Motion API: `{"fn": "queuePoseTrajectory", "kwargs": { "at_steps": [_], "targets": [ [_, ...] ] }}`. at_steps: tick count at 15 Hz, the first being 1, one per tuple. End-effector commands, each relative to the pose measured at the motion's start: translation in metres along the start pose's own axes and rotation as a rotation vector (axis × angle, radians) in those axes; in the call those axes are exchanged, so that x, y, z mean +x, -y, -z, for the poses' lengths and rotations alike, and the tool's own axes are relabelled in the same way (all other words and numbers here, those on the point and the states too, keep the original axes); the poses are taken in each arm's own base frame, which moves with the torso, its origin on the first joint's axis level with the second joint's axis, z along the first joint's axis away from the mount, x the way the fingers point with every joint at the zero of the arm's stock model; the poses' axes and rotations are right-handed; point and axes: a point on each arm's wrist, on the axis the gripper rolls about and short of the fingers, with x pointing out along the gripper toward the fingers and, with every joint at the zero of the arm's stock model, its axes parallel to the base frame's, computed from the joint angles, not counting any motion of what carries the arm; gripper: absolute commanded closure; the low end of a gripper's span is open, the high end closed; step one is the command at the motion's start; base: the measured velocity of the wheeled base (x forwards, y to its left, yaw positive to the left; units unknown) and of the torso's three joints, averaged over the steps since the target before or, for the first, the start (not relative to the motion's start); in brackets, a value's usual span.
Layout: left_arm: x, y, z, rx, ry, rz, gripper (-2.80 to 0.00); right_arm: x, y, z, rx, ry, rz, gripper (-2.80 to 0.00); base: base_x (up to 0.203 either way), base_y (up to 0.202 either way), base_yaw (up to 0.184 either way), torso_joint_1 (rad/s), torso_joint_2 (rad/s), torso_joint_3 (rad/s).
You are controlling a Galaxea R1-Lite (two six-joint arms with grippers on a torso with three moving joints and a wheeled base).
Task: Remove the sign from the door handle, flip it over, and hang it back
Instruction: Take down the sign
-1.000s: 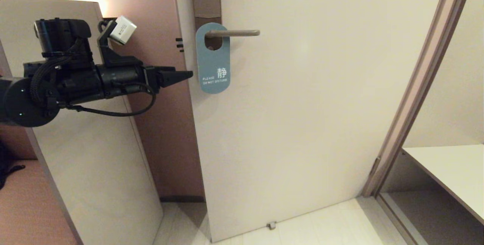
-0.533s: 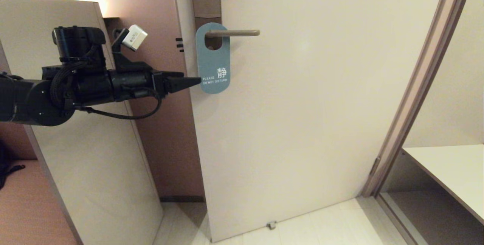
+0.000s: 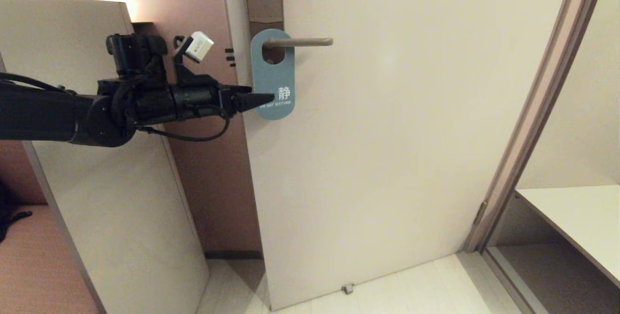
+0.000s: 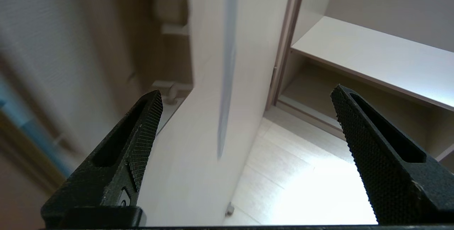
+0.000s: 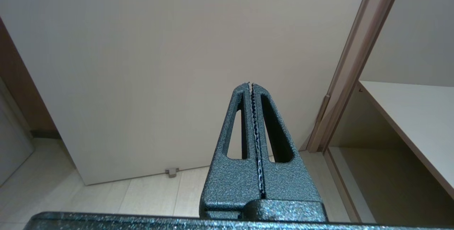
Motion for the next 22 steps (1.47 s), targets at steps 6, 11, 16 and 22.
{"fn": "queuePoseTrajectory", "kwargs": {
  "at_steps": [6, 11, 16, 22],
  "targets": [
    [0.025, -0.013, 0.014, 0.036, 0.042, 0.022, -2.8, 0.0, 0.0, 0.0, 0.0, -0.002, -0.001, 0.0, 0.0, 0.0, 0.0, 0.0, 0.0, 0.0],
    [0.031, -0.017, 0.012, 0.045, 0.053, 0.027, -2.8, 0.0, 0.0, 0.0, 0.0, -0.001, -0.001, 0.0, 0.0, 0.0, 0.0, 0.0, 0.0, 0.0],
    [0.045, -0.018, 0.015, 0.05, 0.056, 0.046, -2.8, 0.0, 0.0, 0.0, 0.0, -0.002, -0.001, 0.0, 0.0, 0.0, 0.0, 0.0, 0.0, 0.0],
    [0.047, -0.017, 0.016, 0.049, 0.055, 0.051, -2.8, 0.0, 0.0, 0.0, 0.0, -0.001, -0.001, 0.0, 0.0, 0.0, 0.0, 0.0, 0.0, 0.0]
  ]
}}
